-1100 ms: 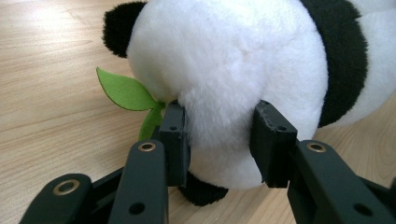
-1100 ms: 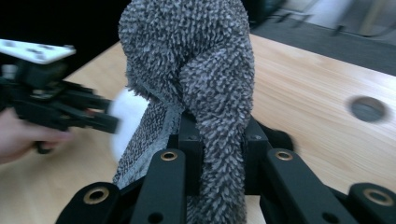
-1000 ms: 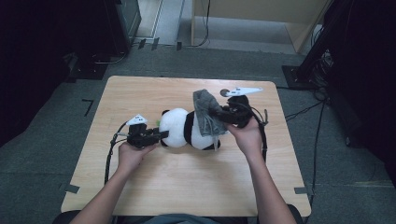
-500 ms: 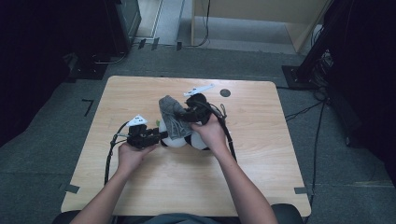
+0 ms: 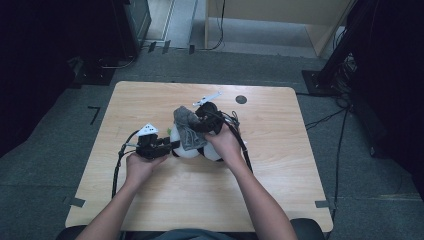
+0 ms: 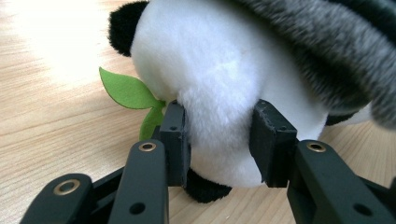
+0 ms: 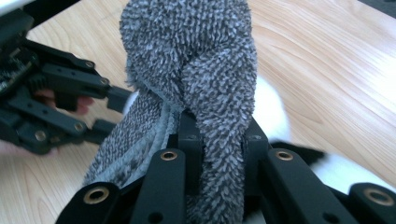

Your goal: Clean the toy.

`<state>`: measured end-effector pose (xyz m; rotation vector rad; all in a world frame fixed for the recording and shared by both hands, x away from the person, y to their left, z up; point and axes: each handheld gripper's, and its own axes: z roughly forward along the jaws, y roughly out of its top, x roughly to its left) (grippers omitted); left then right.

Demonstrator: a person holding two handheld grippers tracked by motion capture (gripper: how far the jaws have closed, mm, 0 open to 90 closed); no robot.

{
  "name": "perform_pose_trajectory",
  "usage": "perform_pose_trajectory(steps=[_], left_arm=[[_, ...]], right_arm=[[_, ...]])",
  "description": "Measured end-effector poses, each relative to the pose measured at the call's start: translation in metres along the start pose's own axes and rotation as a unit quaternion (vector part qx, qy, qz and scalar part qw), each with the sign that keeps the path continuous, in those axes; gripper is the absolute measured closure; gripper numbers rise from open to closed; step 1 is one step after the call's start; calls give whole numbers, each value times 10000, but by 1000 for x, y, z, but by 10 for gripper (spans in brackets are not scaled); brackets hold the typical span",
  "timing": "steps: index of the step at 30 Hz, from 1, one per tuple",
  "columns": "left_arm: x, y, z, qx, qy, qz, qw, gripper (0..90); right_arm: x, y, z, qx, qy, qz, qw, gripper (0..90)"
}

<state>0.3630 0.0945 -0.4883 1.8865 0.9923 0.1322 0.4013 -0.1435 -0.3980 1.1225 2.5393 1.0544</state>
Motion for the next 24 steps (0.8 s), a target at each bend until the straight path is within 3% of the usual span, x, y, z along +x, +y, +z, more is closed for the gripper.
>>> perform_pose_trajectory(steps=[2,8,17,24], left_arm=[[0,0,0,8,-12,-5,10000,615],[1,0,-1,36,-39,-32,10000,618],[1,0,-1,2,-49,-66,10000,622],[0,1,-1,-25,-31,42,10000,630]], right_arm=[[-5,-5,-6,6,-45,57,10000,768],[-24,-19,-25,-191,134,352,9991,768],[-38,-36,-56,-418,17,413,9983,768],[-54,-61,-71,-771,-31,757,9941,768]])
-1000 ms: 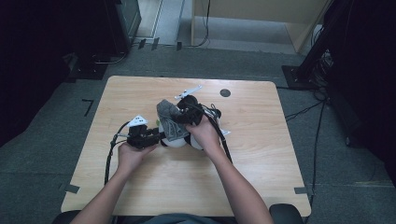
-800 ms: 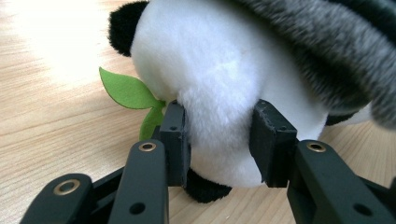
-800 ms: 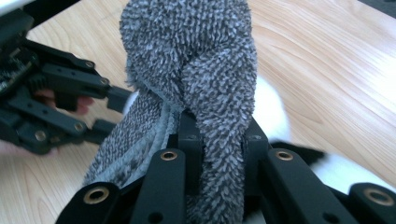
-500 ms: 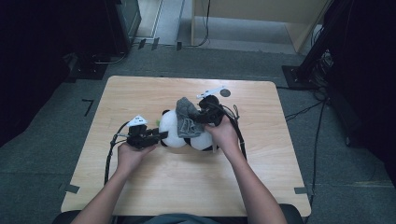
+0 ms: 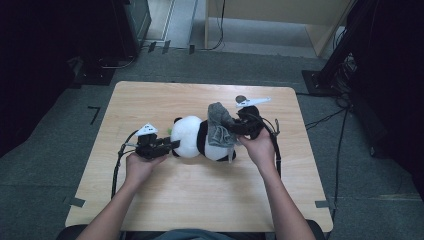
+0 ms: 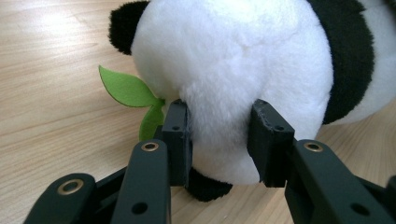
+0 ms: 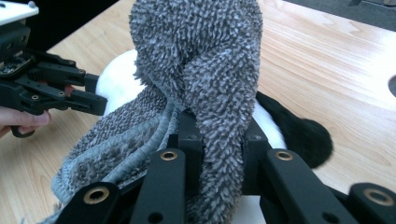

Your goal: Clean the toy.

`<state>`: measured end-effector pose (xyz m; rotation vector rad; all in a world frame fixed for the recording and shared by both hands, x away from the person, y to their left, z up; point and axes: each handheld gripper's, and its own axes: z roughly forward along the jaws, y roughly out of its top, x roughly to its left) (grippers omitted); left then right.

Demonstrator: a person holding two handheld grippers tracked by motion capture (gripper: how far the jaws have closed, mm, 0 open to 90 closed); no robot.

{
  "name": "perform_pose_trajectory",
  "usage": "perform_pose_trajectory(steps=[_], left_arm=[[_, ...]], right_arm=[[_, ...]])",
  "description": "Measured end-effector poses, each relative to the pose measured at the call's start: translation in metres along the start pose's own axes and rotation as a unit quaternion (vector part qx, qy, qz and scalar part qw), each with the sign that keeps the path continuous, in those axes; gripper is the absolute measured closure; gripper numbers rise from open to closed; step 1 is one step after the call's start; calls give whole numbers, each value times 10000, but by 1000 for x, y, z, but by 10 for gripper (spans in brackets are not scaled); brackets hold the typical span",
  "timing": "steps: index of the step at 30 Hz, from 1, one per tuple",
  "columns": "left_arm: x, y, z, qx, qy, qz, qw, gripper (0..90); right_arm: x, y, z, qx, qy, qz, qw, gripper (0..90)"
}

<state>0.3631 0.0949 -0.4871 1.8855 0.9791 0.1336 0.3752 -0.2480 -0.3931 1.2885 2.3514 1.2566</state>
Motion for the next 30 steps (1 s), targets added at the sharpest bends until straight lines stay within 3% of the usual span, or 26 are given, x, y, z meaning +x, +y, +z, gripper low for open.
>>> perform_pose_trajectory(steps=[7,11,15,20,24,30], left_arm=[[1,2,1,43,-54,-49,10000,637],[3,3,1,58,-92,-92,9999,638],[3,4,2,54,-120,-111,9999,638],[6,5,3,63,-186,-180,9996,638],[6,5,3,75,-198,-200,9996,637],[7,5,4,92,-178,-213,9996,638]], right_arm=[[-15,-15,-13,-73,-345,160,9992,768],[-27,-28,-16,-67,-459,386,9982,771],[-35,-39,-11,-189,-378,575,9975,772],[-38,-47,-5,-218,-462,674,9964,775],[-42,-54,2,-75,-493,827,9953,776],[-48,-63,14,-24,-309,1020,9943,780]])
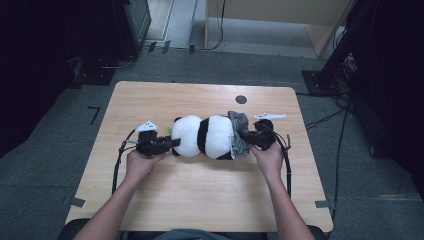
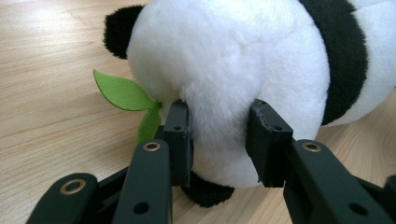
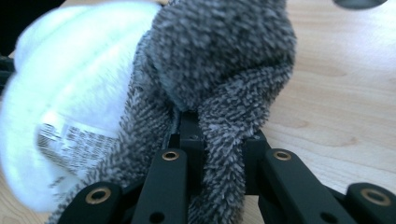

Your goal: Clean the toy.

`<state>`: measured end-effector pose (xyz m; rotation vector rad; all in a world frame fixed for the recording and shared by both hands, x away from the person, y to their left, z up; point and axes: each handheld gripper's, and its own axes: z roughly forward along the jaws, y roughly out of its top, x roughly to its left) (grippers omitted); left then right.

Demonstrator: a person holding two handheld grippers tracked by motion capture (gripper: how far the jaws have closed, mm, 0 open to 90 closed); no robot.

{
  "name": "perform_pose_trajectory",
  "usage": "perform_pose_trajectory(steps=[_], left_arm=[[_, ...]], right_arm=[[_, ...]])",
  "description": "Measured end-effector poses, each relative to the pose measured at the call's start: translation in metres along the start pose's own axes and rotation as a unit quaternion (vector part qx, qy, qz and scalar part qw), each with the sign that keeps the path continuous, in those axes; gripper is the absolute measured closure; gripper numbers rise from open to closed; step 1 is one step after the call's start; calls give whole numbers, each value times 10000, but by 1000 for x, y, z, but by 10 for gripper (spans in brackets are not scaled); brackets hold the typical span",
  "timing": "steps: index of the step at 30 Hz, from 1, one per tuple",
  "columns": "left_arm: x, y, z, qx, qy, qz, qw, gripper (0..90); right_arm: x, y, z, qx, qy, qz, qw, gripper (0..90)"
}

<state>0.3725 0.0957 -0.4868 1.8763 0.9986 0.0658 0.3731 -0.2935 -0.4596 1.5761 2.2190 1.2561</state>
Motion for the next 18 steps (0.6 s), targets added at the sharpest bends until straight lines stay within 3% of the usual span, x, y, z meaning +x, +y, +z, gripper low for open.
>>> perform_pose_trajectory(steps=[6,11,14,18], left_arm=[[0,0,0,-13,-12,-9,10000,638],[0,0,0,-26,-11,-1,10000,638],[1,0,0,-26,-32,6,10000,636],[1,1,-1,-15,-44,5,10000,635]], right_arm=[[-4,-6,12,148,76,47,9999,782],[-10,-14,27,531,131,153,9984,782],[-13,-17,29,615,185,227,9977,781],[-18,-19,30,922,-49,109,9957,778]])
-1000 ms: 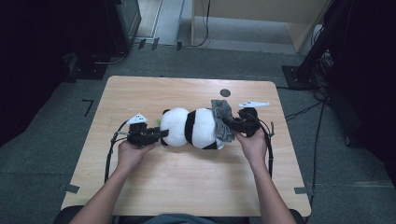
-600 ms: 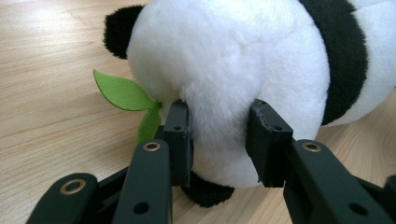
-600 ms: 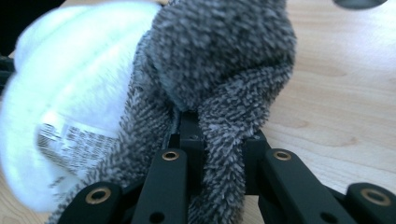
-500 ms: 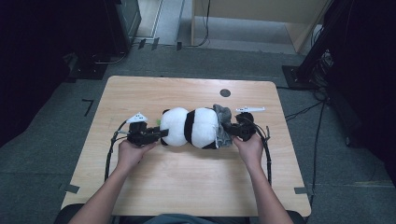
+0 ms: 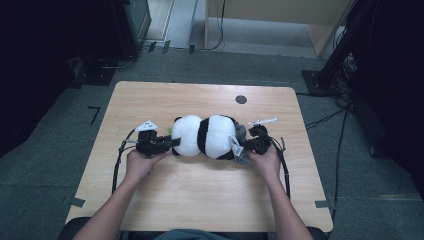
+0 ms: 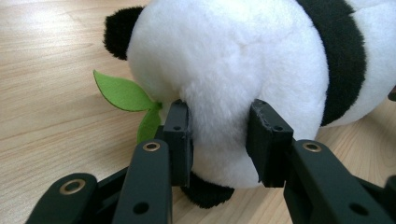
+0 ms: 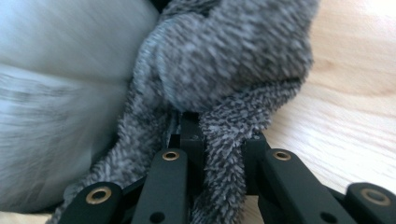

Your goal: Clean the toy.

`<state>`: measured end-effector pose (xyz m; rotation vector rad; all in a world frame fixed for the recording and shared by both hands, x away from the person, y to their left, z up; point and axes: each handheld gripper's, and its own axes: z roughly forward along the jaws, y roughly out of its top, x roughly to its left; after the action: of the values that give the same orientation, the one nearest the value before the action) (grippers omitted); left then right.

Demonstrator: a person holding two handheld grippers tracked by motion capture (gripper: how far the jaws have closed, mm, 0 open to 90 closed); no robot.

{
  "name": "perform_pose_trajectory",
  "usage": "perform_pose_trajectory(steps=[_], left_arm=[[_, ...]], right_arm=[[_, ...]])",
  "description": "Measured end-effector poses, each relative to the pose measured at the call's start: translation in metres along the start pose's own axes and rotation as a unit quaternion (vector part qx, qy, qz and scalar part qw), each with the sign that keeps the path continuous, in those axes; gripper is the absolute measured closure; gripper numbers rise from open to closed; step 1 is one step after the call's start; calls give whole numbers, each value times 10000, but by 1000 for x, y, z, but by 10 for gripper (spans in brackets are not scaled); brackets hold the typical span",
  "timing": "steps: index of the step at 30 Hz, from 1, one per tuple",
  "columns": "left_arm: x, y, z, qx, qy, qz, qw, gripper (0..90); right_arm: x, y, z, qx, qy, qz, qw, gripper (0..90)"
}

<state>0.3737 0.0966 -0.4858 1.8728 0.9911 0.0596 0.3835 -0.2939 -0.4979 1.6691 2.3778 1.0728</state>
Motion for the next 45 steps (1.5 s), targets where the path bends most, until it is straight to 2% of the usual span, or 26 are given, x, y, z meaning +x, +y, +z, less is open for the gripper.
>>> perform_pose_trajectory(steps=[6,9,11,13,19,25,28,32,35,37,40,42,45], left_arm=[[1,1,0,17,-18,-14,10000,633],[1,1,0,8,-3,12,10000,630],[1,1,-1,-5,3,39,10000,625],[1,1,-1,-7,2,41,10000,625],[0,1,-2,4,2,12,10000,628],[-2,2,-3,16,36,41,10000,627],[-2,1,-4,20,47,28,10000,625],[-4,0,-5,18,64,5,10000,619],[-5,-1,-7,-5,79,20,10000,613],[-5,-2,-7,-9,92,48,9999,599],[-4,-2,-8,-151,93,53,9998,524],[-4,-3,-10,-209,79,100,9997,468],[-4,-4,-10,-149,40,265,9995,383]], right_arm=[[-7,2,-22,-300,-159,96,9994,778],[-11,4,-40,-608,-136,182,9979,778],[-9,9,-53,-812,-100,127,9966,778],[-3,14,-65,-1012,-73,7,9948,778],[22,28,-101,-1340,-118,-377,9902,779],[65,42,-129,-1647,58,-876,9824,778],[88,47,-128,-1645,208,-1174,9791,778],[100,49,-109,-1408,398,-1284,9809,778],[99,49,-86,-1106,432,-1249,9850,778],[94,48,-71,-915,359,-1223,9876,777],[87,49,-62,-965,377,-1105,9885,778],[83,50,-62,-981,253,-1134,9884,779],[78,51,-59,-1010,177,-1115,9885,780]])
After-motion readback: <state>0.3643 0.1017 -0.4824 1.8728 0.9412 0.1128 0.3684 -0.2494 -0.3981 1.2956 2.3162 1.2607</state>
